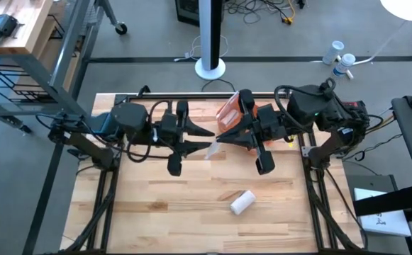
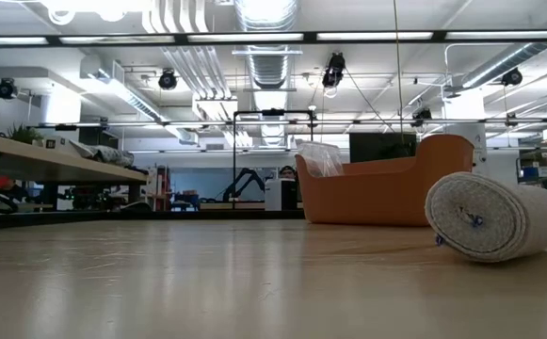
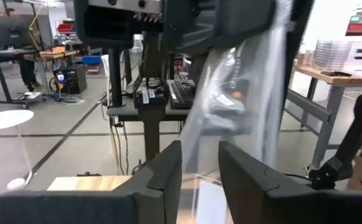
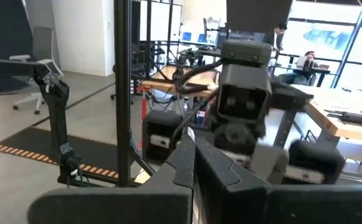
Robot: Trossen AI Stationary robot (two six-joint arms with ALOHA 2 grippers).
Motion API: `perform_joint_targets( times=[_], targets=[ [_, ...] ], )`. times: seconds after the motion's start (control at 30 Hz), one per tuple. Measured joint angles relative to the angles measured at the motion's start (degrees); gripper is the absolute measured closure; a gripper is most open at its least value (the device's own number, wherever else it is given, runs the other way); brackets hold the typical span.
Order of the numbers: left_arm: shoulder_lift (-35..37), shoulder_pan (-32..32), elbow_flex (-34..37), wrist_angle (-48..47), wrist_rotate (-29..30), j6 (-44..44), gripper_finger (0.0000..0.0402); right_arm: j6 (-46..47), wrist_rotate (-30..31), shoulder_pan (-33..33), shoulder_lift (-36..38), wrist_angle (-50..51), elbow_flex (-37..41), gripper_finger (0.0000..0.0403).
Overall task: Roll bandage
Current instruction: Open the transparent zip bag
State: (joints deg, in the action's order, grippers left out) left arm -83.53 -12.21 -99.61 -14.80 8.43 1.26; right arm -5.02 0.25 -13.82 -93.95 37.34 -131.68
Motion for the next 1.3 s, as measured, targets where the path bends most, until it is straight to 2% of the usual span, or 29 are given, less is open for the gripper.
perform_joint_targets(
  times=[0.1, 0.2, 0.37, 0.47, 0.6, 0.87, 1.1, 1.3],
  targets=[
    [-0.1, 0.1, 0.0, -1.8, 0.0, -0.1, 0.0318, 0.6, 0.8, 0.2, 0.0, 0.1, 0.2, 0.0403],
    [1.2, 0.1, 0.0, -7.7, 0.3, -0.8, 0.0328, 0.7, 2.7, 0.2, 0.0, -0.6, 0.2, 0.0403],
    [5.9, 0.0, 0.0, -17.6, 1.7, -1.0, 0.0329, 1.2, 5.4, 0.2, 0.1, -6.9, -1.7, 0.0403],
    [7.2, 0.1, 0.0, -20.3, 1.7, -1.3, 0.0323, 2.5, 11.0, 0.2, 0.4, -10.2, -2.7, 0.0403],
    [7.5, 0.0, 0.0, -18.2, 2.9, -2.2, 0.032, 2.2, 16.4, 0.4, 0.3, -10.6, -3.2, 0.0403],
    [4.8, 0.1, 0.0, -15.1, 12.6, -3.6, 0.0302, 0.4, 16.0, 0.6, 0.0, -12.9, -3.1, 0.0403],
    [3.9, 0.0, 0.0, -14.6, 12.9, -2.8, 0.0282, -0.2, 15.9, 0.7, 0.0, -12.0, -3.1, 0.0403],
    [4.1, 0.0, 0.0, -14.4, 13.2, -0.8, 0.029, -0.1, 16.3, 0.8, 0.0, -10.6, -3.0, 0.0403]
  ],
)
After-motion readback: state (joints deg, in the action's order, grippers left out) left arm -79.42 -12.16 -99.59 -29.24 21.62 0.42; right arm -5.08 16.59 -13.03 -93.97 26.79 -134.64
